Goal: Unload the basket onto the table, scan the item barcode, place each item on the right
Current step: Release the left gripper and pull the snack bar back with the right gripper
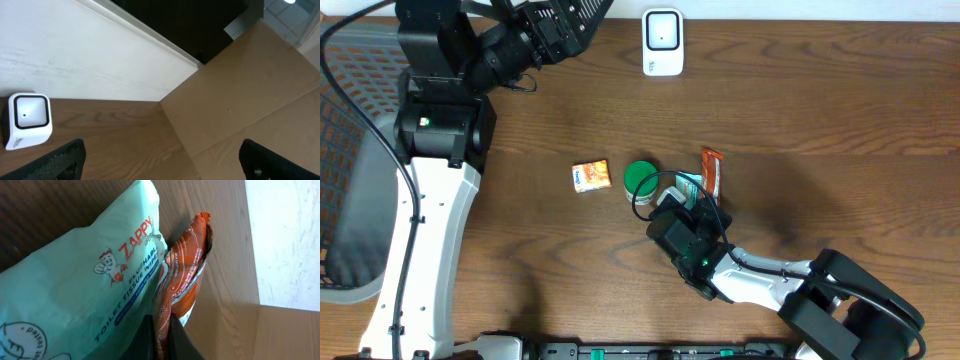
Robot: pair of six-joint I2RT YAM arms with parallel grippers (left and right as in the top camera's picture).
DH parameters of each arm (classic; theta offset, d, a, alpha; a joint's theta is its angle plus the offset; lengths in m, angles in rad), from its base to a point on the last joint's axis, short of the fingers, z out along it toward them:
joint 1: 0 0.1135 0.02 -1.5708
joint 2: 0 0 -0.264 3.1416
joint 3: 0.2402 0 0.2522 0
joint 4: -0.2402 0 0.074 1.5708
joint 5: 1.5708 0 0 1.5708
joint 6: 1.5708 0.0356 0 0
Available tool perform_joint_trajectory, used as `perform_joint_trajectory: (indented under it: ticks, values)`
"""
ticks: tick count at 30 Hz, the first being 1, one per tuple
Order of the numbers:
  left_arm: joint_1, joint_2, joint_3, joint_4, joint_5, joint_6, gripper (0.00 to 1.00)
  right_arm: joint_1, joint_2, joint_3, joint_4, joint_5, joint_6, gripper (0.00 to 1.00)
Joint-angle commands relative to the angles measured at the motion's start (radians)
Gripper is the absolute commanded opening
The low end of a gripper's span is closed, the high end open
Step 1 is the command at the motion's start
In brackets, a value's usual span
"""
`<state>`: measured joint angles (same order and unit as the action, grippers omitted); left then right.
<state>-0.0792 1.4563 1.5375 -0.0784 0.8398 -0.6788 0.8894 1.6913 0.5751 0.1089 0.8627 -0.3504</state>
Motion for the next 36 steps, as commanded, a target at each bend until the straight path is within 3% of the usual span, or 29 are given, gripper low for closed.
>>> perform_joint_trajectory:
  ticks: [1,12,17,21,30,36]
  values:
    - [0.005,-0.013,0.011,0.004,0.016,0.017,0.98,0.006,-0.028,0.022,0.003,-0.016,0.043,0.01]
    - [0.005,-0.013,0.011,0.004,0.016,0.016,0.98,0.003,-0.381,0.087,-0.143,-0.016,0.072,0.01]
    - [0.005,-0.023,0.011,0.013,0.015,0.021,0.98,-0.038,-0.592,0.107,-0.266,-0.090,0.240,0.01]
    - [0.005,-0.053,0.011,0.007,-0.021,0.129,0.98,-0.076,-0.703,0.108,-0.307,-0.206,0.357,0.01]
    - [0.005,-0.177,0.011,-0.186,-0.436,0.341,0.98,-0.175,-0.768,0.109,-0.322,-0.341,0.545,0.01]
    - [0.005,-0.253,0.011,-0.335,-0.701,0.424,0.98,-0.276,-0.768,0.109,-0.196,-0.523,0.694,0.01]
